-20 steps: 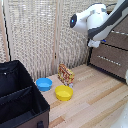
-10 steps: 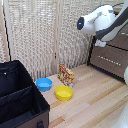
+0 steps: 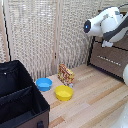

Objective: With caution, bring your gripper towards the upper drawer's hold. Grasp the drawer hold tightly with your gripper tool. Pull the drawer in your direction to reveal the contents of the top drawer.

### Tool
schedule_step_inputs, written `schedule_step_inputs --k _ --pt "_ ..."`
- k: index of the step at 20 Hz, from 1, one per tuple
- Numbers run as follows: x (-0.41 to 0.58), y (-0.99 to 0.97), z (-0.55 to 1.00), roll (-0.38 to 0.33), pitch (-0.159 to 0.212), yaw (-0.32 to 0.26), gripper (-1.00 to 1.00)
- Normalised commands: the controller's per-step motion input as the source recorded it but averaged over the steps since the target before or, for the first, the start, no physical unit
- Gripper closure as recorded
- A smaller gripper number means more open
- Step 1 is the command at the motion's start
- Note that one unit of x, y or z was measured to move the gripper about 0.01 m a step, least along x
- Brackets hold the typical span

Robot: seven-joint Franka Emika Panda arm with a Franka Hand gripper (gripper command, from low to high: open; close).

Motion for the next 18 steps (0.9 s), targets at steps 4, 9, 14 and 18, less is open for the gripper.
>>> schedule_step_inputs --k 4,9,14,18 --pt "-0.031 -0.11 0.0 0.0 0.0 0.0 1.0" --pt "-0.087 -0.04 0.0 0.0 0.0 -0.004 1.0" --pt "-0.035 0.16 0.0 0.024 0.002 -0.073 1.0" --pt "0.074 0.67 0.0 0.113 0.018 -0.11 1.0"
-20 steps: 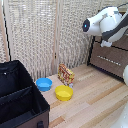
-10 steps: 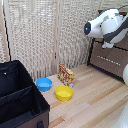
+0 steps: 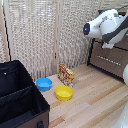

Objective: With caution, bring your gripper towards the upper drawer's hold. Grasp the drawer hold tightly with your gripper tool. Pull the drawer in your direction to reveal the contents of the top drawer.

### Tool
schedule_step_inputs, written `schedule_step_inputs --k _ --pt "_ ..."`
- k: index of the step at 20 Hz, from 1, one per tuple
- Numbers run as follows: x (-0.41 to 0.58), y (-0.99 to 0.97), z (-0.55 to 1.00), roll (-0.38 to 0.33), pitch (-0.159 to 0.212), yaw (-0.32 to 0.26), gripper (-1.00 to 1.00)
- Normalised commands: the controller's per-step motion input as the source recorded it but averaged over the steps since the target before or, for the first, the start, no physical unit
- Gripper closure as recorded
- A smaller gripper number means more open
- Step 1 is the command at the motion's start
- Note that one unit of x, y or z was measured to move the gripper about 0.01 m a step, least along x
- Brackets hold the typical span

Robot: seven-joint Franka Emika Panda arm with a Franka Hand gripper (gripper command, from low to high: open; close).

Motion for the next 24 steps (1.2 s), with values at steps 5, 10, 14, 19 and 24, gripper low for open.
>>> schedule_step_inputs --k 5,10,14,19,24 --pt "0.089 0.77 -0.02 0.121 0.005 -0.091 1.0" --pt "0.136 0.84 -0.12 0.081 0.0 -0.075 1.0" --pt "0.176 0.94 -0.35 0.015 0.0 -0.047 1.0" --pt "0.087 1.0 -0.46 0.0 0.0 0.0 1.0" --pt "0.073 1.0 -0.41 0.0 0.0 0.0 1.0"
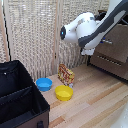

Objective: With caution, bring your gripper towards the upper drawer's hold. Grasp the drawer hold tightly with your gripper tool. Pull the drawer in your direction to reveal the contents of the top drawer.

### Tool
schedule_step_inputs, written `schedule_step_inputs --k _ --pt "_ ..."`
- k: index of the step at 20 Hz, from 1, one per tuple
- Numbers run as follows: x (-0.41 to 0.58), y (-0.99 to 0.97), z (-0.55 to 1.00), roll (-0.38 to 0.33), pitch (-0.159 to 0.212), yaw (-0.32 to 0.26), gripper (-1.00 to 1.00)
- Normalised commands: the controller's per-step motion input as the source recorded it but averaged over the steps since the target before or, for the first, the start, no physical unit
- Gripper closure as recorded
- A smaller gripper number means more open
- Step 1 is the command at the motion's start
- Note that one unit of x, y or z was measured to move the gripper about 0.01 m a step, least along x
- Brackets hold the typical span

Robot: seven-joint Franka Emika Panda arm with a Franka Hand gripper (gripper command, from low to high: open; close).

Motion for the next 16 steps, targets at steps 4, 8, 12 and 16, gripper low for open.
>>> schedule_step_inputs --k 4,8,12,16 --pt "0.006 0.26 -0.05 0.004 0.0 0.0 -1.0" --pt "0.066 0.0 0.11 -0.03 0.0 0.0 -1.0" --pt "0.085 0.0 0.25 -0.053 0.0 -0.002 -1.0" --pt "0.098 -0.07 0.33 0.005 0.007 -0.007 -1.0"
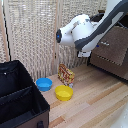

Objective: With caution, bring your gripper towards the upper drawer's hold. Grasp the drawer hold tightly with your gripper tool. Pull the drawer in your direction to reveal the contents of the top drawer.

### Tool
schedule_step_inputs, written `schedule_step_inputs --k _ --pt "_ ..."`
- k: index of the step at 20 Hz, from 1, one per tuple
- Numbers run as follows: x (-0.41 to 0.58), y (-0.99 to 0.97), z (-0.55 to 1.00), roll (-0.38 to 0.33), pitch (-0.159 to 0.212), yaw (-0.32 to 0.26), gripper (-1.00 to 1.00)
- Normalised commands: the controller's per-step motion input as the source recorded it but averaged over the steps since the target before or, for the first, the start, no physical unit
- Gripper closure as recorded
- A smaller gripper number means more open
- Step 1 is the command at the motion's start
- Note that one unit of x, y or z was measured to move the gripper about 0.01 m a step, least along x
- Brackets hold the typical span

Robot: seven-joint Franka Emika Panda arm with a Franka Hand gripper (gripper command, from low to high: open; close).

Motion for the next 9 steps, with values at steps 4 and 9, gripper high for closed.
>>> schedule_step_inputs --k 4,9 --pt "0.016 -0.04 0.24 0.014 0.008 -0.004 -1.0" --pt "0.121 0.16 0.04 -0.014 0.016 0.008 -1.0"
